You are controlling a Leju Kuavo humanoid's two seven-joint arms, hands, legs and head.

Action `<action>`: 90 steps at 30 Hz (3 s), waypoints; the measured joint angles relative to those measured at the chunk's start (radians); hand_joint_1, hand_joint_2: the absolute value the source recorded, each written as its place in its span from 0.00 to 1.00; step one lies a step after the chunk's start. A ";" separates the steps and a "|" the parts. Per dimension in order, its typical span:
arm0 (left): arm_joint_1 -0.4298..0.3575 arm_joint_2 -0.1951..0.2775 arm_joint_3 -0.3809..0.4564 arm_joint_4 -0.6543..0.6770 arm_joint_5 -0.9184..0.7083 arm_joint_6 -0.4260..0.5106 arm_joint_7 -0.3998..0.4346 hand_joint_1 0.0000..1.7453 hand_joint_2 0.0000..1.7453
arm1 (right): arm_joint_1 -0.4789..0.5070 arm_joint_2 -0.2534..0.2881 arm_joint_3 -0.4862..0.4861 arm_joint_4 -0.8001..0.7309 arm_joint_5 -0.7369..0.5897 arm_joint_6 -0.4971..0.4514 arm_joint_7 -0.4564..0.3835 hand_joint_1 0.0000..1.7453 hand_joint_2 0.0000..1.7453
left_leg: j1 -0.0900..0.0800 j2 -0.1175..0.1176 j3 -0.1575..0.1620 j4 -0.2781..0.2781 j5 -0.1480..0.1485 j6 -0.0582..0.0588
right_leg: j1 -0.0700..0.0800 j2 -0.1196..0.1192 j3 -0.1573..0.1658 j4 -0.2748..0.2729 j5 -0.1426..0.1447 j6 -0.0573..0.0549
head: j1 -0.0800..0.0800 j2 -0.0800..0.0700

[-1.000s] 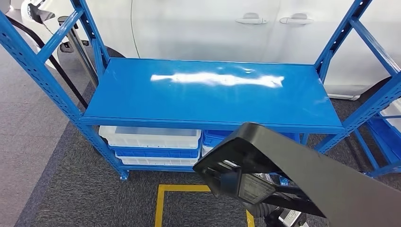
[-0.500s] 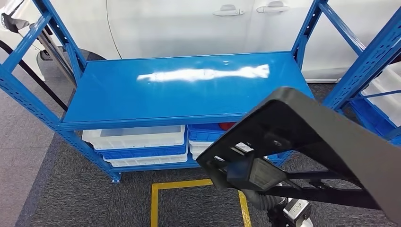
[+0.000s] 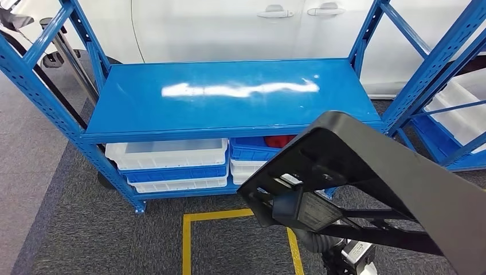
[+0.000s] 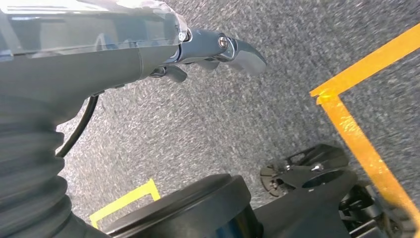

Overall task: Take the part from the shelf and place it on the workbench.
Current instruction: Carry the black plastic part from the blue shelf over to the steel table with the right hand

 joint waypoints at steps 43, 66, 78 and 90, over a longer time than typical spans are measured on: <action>0.003 0.007 -0.007 0.000 -0.015 0.022 -0.023 0.00 1.00 | -0.002 0.012 -0.038 0.020 -0.046 0.011 -0.016 1.00 1.00 | -0.004 0.060 0.011 0.036 -0.059 -0.046 | 0.003 -0.027 0.127 -0.216 0.117 -0.055 | 0.000 0.000; -0.003 0.019 -0.014 -0.001 -0.032 0.002 0.001 0.00 1.00 | 0.161 0.049 -0.104 -0.092 -0.024 -0.009 -0.017 1.00 1.00 | 0.012 0.049 0.021 0.008 -0.032 -0.024 | 0.000 -0.025 0.032 -0.051 0.082 -0.006 | 0.000 0.000; -0.011 0.004 -0.023 -0.001 -0.009 0.009 0.003 0.00 1.00 | 0.194 0.085 -0.133 -0.156 0.000 0.013 -0.015 1.00 1.00 | 0.006 -0.002 -0.081 0.285 -0.184 -0.062 | 0.011 0.026 0.098 -0.198 0.123 -0.074 | 0.000 0.000; 0.001 -0.012 -0.021 0.000 -0.003 0.020 0.017 0.00 1.00 | 0.173 0.085 -0.156 -0.146 -0.011 0.013 -0.021 1.00 1.00 | 0.012 -0.024 0.031 -0.006 -0.028 -0.016 | 0.007 0.047 0.031 -0.090 0.079 -0.025 | 0.000 0.000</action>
